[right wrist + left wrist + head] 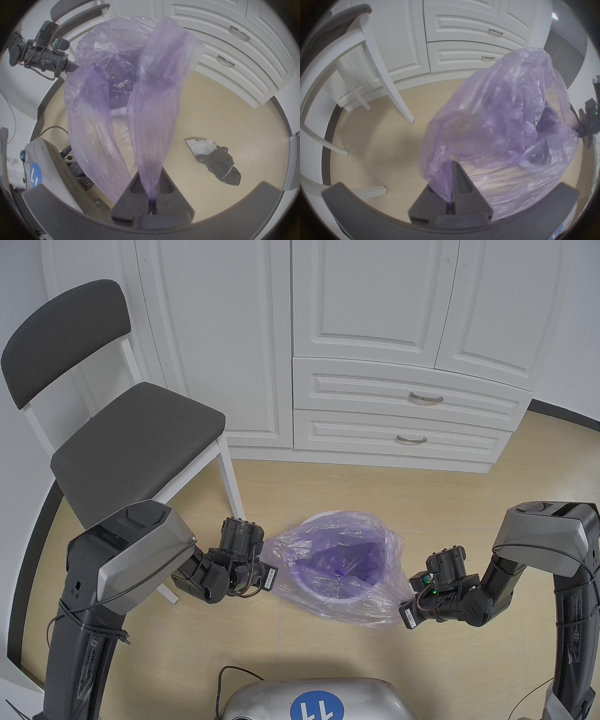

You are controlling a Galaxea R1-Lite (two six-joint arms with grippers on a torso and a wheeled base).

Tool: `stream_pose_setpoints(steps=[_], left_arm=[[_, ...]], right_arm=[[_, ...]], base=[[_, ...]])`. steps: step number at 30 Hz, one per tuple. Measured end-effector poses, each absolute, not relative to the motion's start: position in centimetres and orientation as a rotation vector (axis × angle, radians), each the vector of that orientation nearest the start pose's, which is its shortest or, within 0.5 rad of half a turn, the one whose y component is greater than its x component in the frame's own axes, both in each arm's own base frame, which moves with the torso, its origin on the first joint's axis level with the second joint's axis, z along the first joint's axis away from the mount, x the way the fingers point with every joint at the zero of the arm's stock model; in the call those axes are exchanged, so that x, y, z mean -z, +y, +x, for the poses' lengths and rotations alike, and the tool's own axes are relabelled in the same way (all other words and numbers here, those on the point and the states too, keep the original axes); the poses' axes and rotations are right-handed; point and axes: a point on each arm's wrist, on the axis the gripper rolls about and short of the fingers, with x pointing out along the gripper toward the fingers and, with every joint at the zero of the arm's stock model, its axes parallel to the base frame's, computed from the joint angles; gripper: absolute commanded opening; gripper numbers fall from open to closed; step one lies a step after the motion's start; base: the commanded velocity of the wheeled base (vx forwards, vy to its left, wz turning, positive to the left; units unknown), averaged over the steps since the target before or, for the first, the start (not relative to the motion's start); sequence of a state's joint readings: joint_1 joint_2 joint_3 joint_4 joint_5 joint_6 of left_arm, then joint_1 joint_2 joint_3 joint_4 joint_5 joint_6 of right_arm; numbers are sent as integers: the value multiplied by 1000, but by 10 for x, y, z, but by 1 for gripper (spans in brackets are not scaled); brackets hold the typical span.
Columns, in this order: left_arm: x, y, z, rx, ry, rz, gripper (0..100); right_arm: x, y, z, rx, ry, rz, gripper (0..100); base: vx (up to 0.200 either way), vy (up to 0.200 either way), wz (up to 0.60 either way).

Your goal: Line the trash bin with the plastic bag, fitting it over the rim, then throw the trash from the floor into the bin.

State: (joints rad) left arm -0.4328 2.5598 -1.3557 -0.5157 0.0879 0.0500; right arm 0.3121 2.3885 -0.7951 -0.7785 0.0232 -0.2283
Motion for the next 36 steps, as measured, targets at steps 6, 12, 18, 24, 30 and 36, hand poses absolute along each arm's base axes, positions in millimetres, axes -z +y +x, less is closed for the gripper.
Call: stream_pose_setpoints(steps=[6, 12, 18, 24, 30, 36], left_arm=[[40, -196, 427, 324, 645, 215, 0], [35, -196, 428, 326, 606, 203, 0], [30, -194, 424, 345, 592, 194, 0], [29, -192, 418, 382, 605, 187, 100], [26, -189, 403, 468, 642, 193, 100], [16, -185, 396, 489, 645, 209, 100]], right_arm=[[51, 114, 348, -391, 760, -329, 100], [47, 116, 348, -393, 679, -317, 100], [30, 110, 332, -447, 639, -317, 100], [4, 108, 311, -501, 590, -361, 100], [-25, 111, 296, -527, 513, -373, 100], [-39, 107, 295, -522, 473, -360, 100]], base=[[0, 0, 0], [0, 0, 0], [0, 0, 0], [0, 0, 0], [0, 0, 0], [0, 0, 0]])
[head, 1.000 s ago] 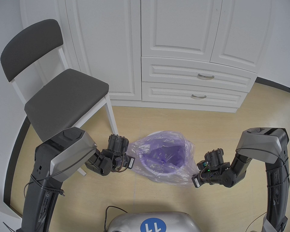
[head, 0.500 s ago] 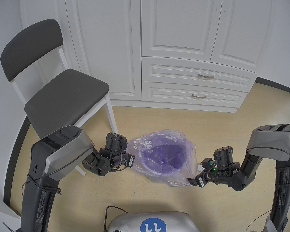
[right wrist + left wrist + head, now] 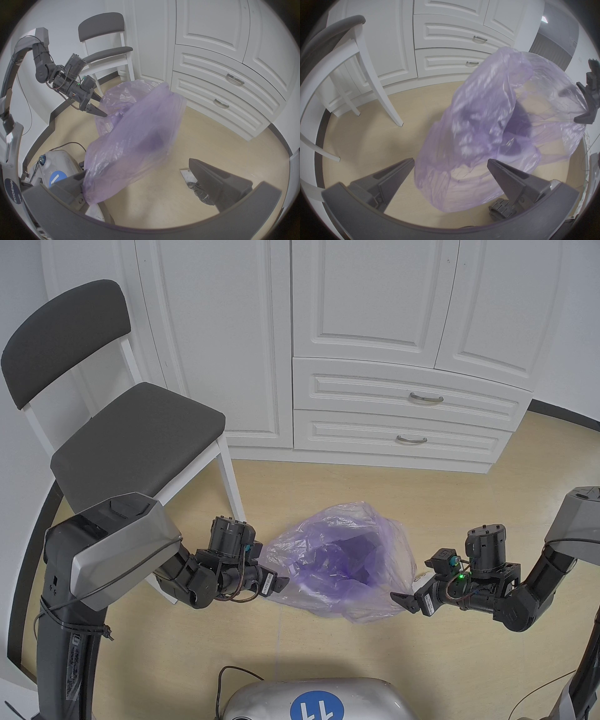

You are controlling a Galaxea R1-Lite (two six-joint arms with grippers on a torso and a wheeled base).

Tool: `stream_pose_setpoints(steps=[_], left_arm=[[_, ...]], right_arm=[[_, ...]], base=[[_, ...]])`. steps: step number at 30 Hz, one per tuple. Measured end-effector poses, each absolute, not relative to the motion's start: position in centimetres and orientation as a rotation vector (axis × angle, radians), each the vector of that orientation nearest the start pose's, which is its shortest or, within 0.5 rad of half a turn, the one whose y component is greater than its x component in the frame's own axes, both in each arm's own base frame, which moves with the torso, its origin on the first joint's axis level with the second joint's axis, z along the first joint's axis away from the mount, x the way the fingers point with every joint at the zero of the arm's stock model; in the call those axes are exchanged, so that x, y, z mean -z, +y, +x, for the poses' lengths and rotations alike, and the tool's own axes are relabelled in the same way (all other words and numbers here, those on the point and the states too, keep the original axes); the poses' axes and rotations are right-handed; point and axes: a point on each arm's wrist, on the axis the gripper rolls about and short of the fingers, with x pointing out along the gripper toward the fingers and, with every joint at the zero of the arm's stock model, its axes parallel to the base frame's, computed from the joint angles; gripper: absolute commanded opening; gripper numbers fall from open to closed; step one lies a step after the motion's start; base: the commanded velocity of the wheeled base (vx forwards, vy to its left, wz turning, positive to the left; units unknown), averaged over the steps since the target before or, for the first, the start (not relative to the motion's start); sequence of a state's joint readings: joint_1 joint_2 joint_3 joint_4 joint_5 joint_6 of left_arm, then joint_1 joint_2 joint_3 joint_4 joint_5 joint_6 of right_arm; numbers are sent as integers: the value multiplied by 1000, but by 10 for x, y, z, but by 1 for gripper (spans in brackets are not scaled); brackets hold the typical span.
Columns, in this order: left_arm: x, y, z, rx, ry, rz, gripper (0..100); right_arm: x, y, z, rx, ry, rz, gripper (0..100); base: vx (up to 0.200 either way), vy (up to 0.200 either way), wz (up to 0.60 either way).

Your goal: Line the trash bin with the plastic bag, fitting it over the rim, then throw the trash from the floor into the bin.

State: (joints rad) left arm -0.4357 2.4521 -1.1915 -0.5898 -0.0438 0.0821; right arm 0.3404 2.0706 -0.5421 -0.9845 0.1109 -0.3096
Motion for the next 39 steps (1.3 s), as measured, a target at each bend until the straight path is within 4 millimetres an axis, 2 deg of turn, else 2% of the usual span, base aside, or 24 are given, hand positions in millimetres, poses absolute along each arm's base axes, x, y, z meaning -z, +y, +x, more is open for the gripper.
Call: stream_pose_setpoints(steps=[5, 11, 18, 26, 34, 39], left_arm=[[8, -185, 395, 496, 639, 234, 100], [-5, -184, 391, 501, 618, 248, 100], [-26, -195, 382, 535, 569, 285, 100], [-43, -230, 365, 594, 496, 343, 100], [-56, -261, 367, 628, 415, 353, 100], [-59, -281, 376, 649, 375, 353, 100]], right_arm=[[-28, 103, 309, -557, 494, -296, 100], [-17, 97, 321, -732, 532, -52, 100], [-25, 91, 335, -821, 486, 255, 100], [-19, 86, 341, -826, 471, 306, 100], [-16, 91, 338, -839, 483, 302, 100], [-13, 93, 336, -848, 488, 283, 100]], base=[[0, 0, 0], [0, 0, 0], [0, 0, 0], [0, 0, 0], [0, 0, 0], [0, 0, 0]])
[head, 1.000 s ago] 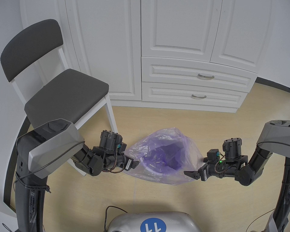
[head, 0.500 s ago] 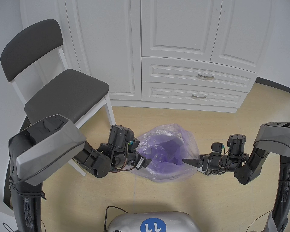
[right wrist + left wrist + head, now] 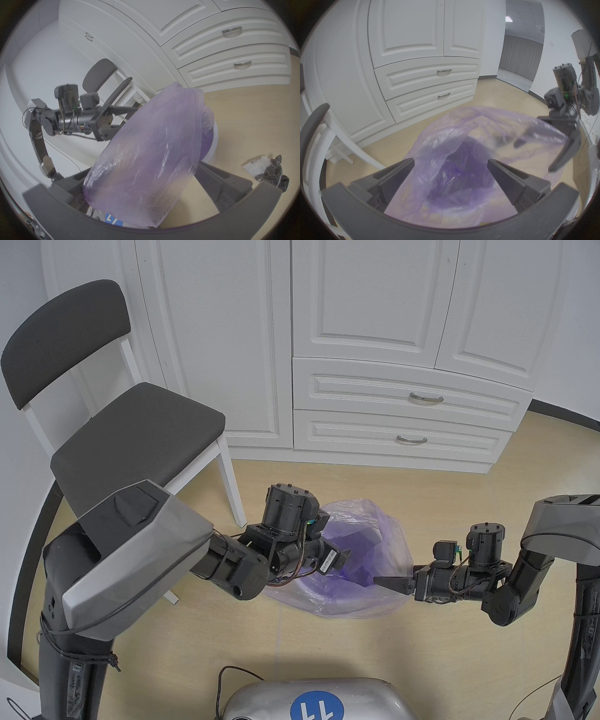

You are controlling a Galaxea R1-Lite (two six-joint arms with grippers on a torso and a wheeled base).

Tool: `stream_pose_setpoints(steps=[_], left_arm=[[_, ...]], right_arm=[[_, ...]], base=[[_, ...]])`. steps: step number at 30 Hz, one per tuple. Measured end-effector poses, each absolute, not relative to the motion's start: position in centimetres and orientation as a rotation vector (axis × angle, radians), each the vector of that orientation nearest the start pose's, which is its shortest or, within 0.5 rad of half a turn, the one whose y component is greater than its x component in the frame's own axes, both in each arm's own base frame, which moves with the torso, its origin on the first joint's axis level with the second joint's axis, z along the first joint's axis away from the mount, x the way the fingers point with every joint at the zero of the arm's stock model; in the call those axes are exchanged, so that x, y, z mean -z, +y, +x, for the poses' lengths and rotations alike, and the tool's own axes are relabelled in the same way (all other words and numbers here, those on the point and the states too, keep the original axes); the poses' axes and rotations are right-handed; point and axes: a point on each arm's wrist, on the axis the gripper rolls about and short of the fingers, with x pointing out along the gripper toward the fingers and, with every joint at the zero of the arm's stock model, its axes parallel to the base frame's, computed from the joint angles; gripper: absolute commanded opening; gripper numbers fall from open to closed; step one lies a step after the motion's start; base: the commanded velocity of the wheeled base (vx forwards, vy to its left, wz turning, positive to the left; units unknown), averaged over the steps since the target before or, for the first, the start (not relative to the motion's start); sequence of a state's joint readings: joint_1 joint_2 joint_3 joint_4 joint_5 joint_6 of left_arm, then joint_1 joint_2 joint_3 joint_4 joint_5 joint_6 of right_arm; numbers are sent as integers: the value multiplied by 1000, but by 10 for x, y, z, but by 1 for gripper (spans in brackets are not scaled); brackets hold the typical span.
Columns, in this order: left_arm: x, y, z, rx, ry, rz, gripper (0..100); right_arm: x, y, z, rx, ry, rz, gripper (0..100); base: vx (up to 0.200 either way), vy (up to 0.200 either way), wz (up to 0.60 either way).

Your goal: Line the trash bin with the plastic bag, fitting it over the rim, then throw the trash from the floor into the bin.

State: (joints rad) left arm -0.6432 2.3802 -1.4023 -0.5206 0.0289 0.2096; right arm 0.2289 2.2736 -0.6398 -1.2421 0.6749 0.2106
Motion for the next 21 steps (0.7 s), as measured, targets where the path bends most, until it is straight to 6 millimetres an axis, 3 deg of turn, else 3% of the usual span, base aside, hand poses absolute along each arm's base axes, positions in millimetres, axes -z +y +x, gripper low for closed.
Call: stream_pose_setpoints(steps=[9, 13, 16, 21], left_arm=[[-66, -318, 409, 666, 317, 336, 100], [-46, -326, 421, 670, 380, 357, 100], [-30, -324, 433, 652, 400, 355, 100], [-18, -300, 458, 577, 375, 283, 100]], right_arm=[[-7, 101, 328, -884, 499, 233, 100], [-4, 105, 323, -905, 498, 194, 100], [-2, 106, 318, -925, 493, 146, 100], [-1, 105, 308, -939, 493, 96, 100]], base=[[0, 0, 0], [0, 0, 0], [0, 0, 0], [0, 0, 0]])
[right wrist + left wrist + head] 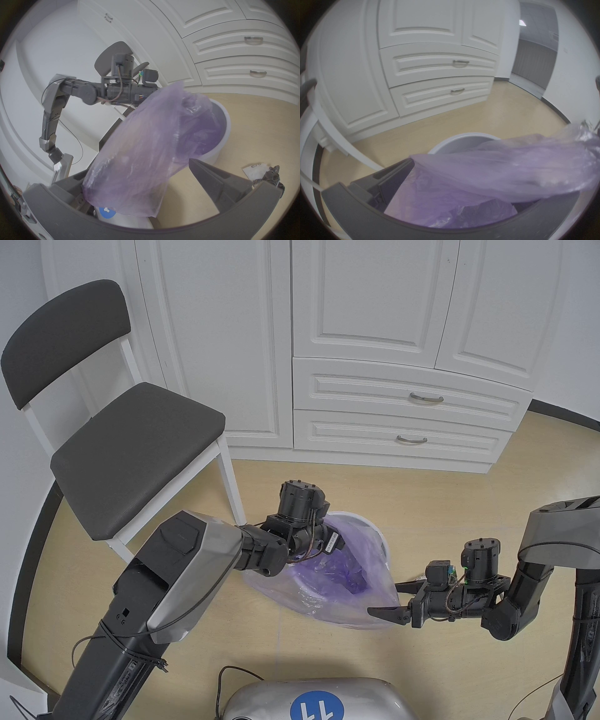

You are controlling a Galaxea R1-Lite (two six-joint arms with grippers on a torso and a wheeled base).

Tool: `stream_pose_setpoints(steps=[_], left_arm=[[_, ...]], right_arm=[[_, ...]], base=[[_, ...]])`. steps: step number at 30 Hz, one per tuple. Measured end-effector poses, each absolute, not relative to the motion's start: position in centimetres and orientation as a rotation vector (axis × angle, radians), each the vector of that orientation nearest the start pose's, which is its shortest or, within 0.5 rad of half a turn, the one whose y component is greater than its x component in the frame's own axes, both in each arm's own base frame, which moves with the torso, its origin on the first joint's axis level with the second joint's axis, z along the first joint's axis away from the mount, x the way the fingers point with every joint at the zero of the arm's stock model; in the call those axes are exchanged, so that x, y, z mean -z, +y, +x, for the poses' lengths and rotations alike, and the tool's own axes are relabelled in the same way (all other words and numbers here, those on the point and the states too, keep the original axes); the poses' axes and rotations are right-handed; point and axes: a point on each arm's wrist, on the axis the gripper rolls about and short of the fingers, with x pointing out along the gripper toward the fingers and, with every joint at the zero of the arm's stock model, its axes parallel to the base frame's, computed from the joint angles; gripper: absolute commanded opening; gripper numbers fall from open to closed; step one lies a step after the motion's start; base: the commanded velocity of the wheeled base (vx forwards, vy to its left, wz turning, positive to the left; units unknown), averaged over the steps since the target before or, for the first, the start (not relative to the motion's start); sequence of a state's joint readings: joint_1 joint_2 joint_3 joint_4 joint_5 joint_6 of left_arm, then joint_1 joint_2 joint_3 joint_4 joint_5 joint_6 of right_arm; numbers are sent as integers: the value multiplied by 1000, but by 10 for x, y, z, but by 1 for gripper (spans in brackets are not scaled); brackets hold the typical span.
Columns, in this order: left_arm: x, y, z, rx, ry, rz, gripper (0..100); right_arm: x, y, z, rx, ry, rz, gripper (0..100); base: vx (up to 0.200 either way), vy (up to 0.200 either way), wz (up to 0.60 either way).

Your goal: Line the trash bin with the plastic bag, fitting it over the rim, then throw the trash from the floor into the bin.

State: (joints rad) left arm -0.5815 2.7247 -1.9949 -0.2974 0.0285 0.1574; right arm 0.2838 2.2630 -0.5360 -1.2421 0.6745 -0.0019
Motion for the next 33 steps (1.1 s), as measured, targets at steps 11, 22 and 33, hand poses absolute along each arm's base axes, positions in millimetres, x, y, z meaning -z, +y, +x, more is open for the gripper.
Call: stream_pose_setpoints(steps=[11, 22, 33], left_arm=[[-38, -251, 488, 445, 348, 134, 100], [-53, -244, 492, 416, 306, 32, 100], [-68, -256, 445, 484, 433, 96, 100]], right_arm=[[-4, 71, 302, -863, 493, 84, 100], [-22, 45, 316, -775, 376, 83, 100], [-48, 70, 311, -526, 362, 10, 100]], base=[[0, 0, 0], [0, 0, 0], [0, 0, 0]])
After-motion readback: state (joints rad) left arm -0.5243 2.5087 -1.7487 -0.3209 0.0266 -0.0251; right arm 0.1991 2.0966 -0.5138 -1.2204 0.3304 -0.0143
